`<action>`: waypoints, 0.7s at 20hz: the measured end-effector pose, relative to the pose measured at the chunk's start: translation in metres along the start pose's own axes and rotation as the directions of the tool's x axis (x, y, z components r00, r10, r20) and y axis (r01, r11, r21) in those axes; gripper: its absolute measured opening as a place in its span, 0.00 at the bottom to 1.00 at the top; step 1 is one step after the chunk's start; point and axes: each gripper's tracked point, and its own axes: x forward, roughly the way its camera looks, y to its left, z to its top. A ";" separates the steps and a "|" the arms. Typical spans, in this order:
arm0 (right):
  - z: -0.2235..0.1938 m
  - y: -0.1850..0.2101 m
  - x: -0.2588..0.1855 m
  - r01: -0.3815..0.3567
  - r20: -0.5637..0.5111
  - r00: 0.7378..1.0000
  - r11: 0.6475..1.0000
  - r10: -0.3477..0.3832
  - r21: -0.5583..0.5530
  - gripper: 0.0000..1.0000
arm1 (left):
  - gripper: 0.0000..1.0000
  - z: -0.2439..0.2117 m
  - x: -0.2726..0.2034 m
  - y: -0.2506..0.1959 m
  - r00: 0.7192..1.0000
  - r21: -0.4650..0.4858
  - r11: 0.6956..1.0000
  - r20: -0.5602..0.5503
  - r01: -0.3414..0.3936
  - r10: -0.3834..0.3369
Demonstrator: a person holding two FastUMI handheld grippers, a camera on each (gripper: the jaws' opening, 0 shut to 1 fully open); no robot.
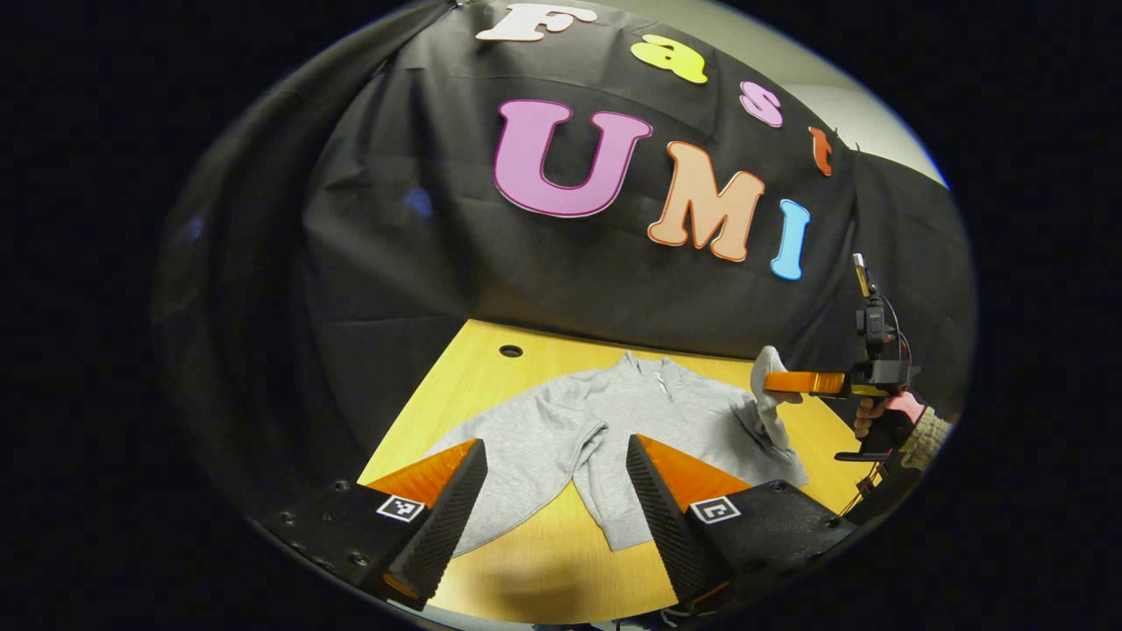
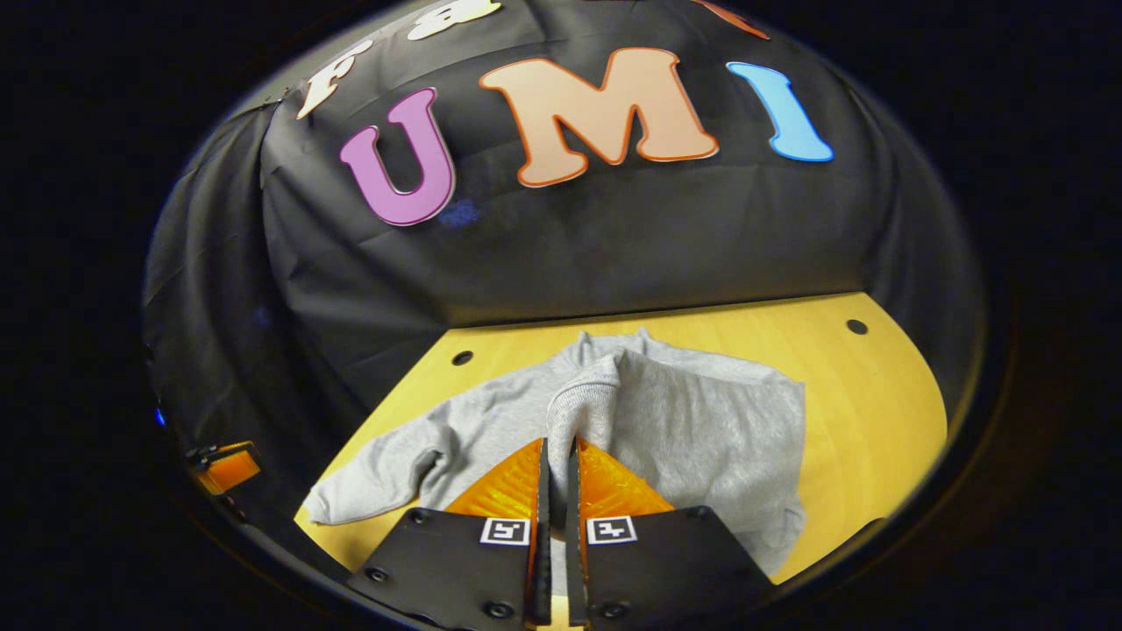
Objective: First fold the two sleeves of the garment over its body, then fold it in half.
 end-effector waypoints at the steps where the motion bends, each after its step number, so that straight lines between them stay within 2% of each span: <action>1: 0.004 0.017 0.011 -0.030 -0.002 1.000 1.000 0.030 0.001 0.10 | 0.94 -0.001 -0.002 0.005 1.000 -0.007 1.000 -0.001 -0.010 0.010; 9: 0.001 0.132 0.086 -0.204 -0.026 0.979 0.979 0.204 -0.015 0.09 | 0.94 -0.032 -0.013 0.057 0.990 -0.071 0.989 -0.052 -0.132 0.128; 14: -0.049 0.175 0.134 -0.260 -0.132 0.960 0.963 0.249 -0.074 0.09 | 0.94 -0.063 -0.014 0.086 0.969 -0.090 0.970 -0.124 -0.228 0.216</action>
